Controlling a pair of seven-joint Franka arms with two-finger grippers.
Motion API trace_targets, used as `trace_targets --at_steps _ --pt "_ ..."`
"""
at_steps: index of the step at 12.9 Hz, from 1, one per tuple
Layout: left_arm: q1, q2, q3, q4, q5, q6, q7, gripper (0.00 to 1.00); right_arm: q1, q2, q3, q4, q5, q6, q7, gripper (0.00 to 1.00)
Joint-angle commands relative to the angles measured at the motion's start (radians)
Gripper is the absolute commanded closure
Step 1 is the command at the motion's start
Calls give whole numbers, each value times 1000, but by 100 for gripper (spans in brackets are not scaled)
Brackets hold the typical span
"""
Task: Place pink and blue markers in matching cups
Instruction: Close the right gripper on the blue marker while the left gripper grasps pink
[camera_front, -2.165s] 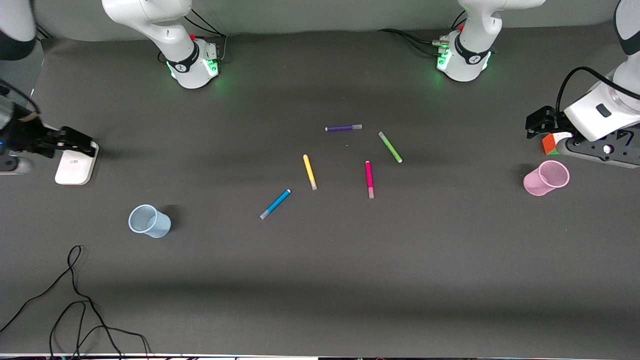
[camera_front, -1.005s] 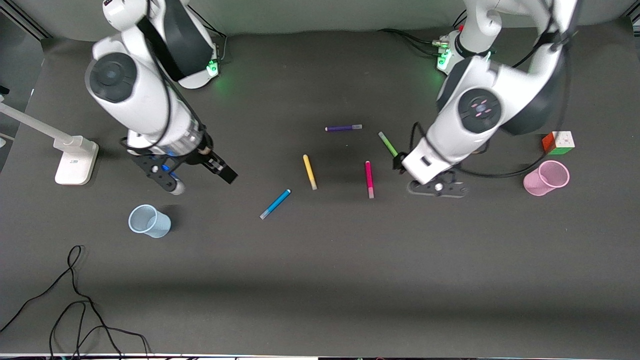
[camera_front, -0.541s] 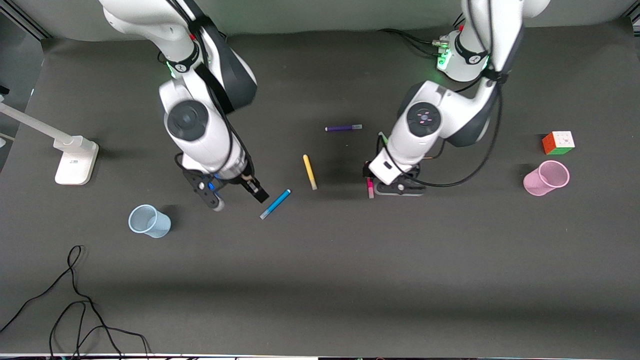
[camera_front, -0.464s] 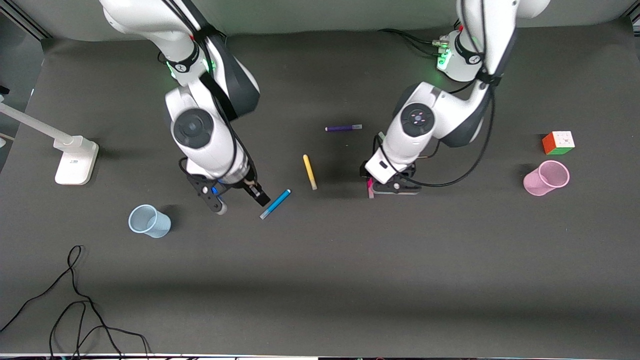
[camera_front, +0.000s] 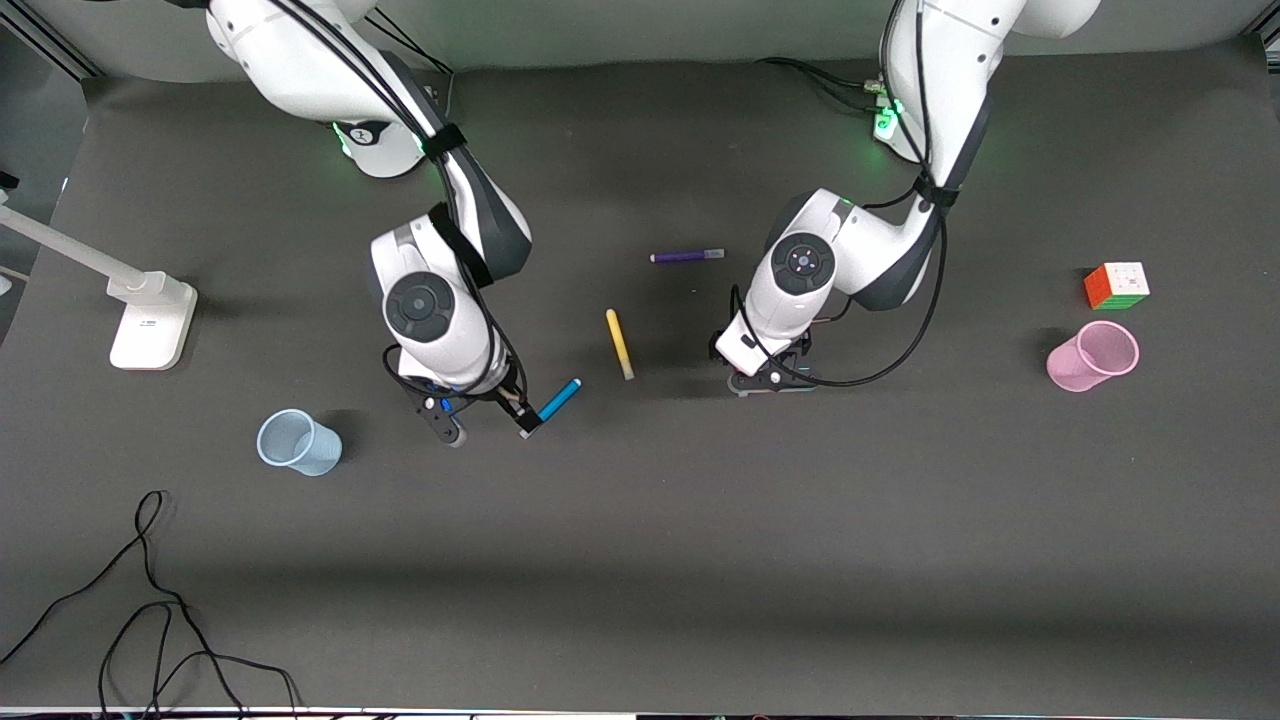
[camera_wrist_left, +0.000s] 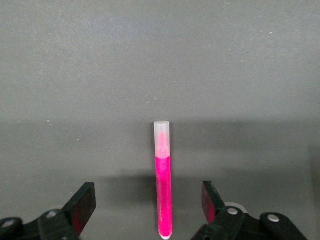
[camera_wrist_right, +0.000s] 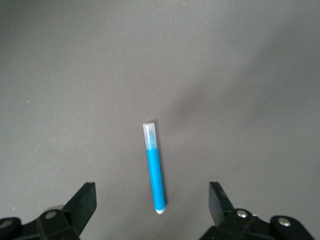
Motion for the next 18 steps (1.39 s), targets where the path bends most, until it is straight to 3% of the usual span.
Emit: trace_targets --at_steps 1,4,6,8,10,11,14,18 --pt "-23 46 15 -12 -6 72 -22 8 4 73 0 0 14 72 24 0" --pt "-34 78 15 -15 -6 115 -24 10 4 110 0 -20 14 130 23 0" --pt "-37 87 15 -15 -6 123 -24 22 4 131 0 -17 14 156 23 0" --pt "-38 87 15 -15 -6 124 -24 44 4 153 2 -17 14 197 23 0" --pt "-38 89 15 -15 -5 126 -22 87 6 164 2 -11 14 222 23 0" --pt "-37 89 16 -15 -5 124 -24 100 6 171 2 -7 14 224 23 0" --pt "-34 89 15 -20 -5 124 -37 100 6 176 2 3 14 222 18 2" --pt "-25 31 16 -17 0 83 -50 100 6 179 3 3 14 225 7 18"
